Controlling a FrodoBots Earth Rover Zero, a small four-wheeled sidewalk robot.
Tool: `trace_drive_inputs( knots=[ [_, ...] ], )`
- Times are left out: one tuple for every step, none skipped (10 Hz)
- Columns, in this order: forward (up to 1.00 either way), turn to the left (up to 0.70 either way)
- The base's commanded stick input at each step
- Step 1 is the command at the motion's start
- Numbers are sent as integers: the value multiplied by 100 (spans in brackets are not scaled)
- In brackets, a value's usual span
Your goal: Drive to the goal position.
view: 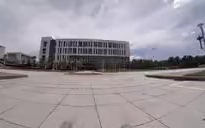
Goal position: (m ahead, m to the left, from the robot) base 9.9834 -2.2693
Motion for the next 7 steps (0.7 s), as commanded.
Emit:
trace_drive_inputs(
  knots=[
    [70,0],
    [70,0],
    [70,0],
    [70,0],
    [70,0],
    [70,0],
    [70,0]
  ],
)
